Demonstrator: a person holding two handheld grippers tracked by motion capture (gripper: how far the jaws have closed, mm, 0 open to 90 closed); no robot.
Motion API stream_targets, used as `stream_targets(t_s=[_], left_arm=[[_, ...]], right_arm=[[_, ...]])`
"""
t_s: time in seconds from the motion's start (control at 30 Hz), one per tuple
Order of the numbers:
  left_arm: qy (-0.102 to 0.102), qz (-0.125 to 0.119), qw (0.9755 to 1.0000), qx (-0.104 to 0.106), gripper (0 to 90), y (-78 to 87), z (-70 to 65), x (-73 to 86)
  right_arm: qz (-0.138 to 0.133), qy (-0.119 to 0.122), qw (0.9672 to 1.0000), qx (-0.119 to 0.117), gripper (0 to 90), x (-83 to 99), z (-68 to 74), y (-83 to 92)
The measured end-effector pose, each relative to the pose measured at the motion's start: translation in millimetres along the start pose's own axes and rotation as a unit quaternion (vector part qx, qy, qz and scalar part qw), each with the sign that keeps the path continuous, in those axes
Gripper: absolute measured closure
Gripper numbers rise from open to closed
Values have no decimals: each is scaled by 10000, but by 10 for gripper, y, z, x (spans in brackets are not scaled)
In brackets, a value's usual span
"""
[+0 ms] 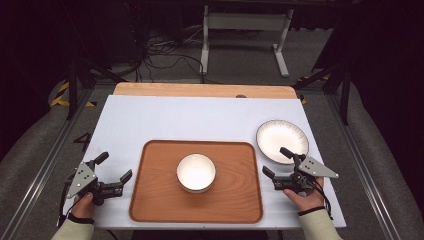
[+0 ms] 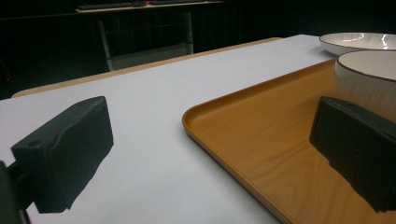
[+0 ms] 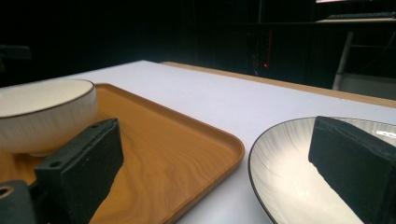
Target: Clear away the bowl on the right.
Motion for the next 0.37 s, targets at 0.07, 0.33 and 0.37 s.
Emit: stream_targets(t_s=[0.07, 0.33, 0.37], left_arm=[[2, 0, 10000, 2, 3, 0, 0, 0], [5, 4, 10000, 10, 3, 0, 2, 0], [21, 2, 10000, 11, 3, 0, 0, 0]], right_arm=[[-115, -105, 9999, 11, 38, 2, -19, 23], [-306, -250, 9992, 46, 27, 5, -45, 58], [-297, -208, 9993, 31, 27, 5, -41, 54]])
Point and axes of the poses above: each handheld gripper's, and its own axes: y roughly backward along the jaws, x roughly out of its underside, z roughly to its left, the point moved 3 cm from there along -y, roughly forward along the jaws, and after that the axes turned 3 degrees about y, right-handed, at the moved point
